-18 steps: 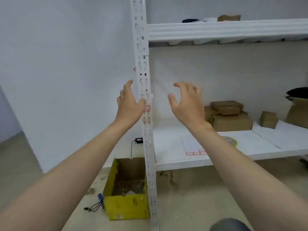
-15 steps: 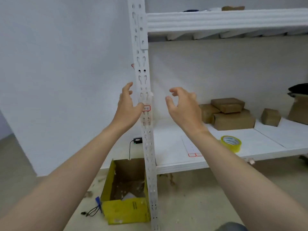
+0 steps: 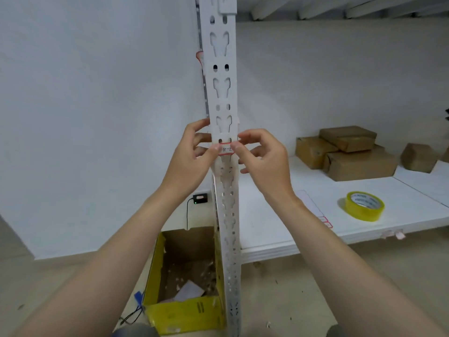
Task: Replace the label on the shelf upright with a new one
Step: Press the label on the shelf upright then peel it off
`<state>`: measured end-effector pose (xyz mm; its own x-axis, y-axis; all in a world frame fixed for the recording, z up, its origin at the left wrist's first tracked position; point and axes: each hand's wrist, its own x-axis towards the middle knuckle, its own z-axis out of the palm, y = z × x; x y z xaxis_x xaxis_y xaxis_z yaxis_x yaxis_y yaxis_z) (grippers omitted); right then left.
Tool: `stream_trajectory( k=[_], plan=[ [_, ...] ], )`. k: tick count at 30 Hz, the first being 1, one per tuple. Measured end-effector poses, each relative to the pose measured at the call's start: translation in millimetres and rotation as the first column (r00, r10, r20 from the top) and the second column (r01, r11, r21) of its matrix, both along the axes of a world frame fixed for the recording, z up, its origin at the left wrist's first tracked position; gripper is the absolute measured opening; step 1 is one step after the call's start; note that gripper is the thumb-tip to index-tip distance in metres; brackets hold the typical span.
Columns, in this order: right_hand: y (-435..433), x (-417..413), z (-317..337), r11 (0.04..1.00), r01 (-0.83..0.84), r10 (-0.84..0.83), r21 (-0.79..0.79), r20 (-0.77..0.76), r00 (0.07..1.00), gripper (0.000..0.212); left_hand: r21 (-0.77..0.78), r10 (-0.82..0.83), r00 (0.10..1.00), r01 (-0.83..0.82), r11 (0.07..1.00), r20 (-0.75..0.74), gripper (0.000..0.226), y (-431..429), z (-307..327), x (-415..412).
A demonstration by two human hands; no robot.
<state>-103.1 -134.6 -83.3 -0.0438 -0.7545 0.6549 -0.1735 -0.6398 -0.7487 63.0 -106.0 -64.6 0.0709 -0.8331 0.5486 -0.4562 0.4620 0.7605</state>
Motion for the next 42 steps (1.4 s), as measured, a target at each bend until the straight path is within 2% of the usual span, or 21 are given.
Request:
stream_trajectory(
  k=[4, 8, 11, 15, 20, 23, 27, 36, 42],
  plan=[
    [-6, 6, -5, 1.000, 0.017, -0.017, -0.001, 0.070, 0.997, 0.012, -0.045, 0.007, 0.999, -0.009, 0.999, -0.033, 0.042, -7, -9, -1],
    [-11, 7, -9, 0.997, 0.036, -0.029, -0.071, 0.101, 0.994, 0.008, -0.122, -0.012, 0.997, 0.003, 0.993, -0.076, 0.037, -13, -15, -1],
    [-17, 6, -15, 0.978, 0.086, -0.080, -0.188, 0.041, 0.996, 0.008, -0.178, -0.019, 0.998, 0.007, 0.984, -0.065, 0.036, -17, -18, 1],
    [-22, 3, -20, 0.902, 0.172, -0.221, -0.397, -0.081, 0.972, 0.008, -0.277, 0.029, 1.000, -0.031, 0.960, -0.011, 0.038, -21, -21, 4],
    [-18, 1, -17, 0.854, 0.226, -0.323, -0.469, -0.137, 0.937, 0.007, -0.325, 0.039, 0.999, -0.044, 0.945, -0.022, 0.041, -22, -25, 3],
    [-16, 5, -18, 0.845, 0.246, -0.334, -0.474, -0.110, 0.936, 0.007, -0.326, 0.029, 0.998, -0.043, 0.945, -0.047, 0.039, -20, -26, 1],
    [-14, 11, -19, 0.861, 0.270, -0.327, -0.432, -0.063, 0.943, 0.006, -0.244, -0.017, 0.990, -0.018, 0.970, -0.140, 0.040, -16, -24, 1],
    [-7, 10, -13, 0.897, 0.265, -0.331, -0.353, -0.142, 0.933, 0.008, -0.257, 0.030, 0.989, -0.066, 0.964, -0.144, 0.037, -15, -23, -4],
    [-6, 7, -15, 0.907, 0.285, -0.330, -0.310, -0.101, 0.939, 0.008, -0.254, 0.055, 0.987, -0.091, 0.963, -0.149, 0.040, -13, -23, -7]
  ],
)
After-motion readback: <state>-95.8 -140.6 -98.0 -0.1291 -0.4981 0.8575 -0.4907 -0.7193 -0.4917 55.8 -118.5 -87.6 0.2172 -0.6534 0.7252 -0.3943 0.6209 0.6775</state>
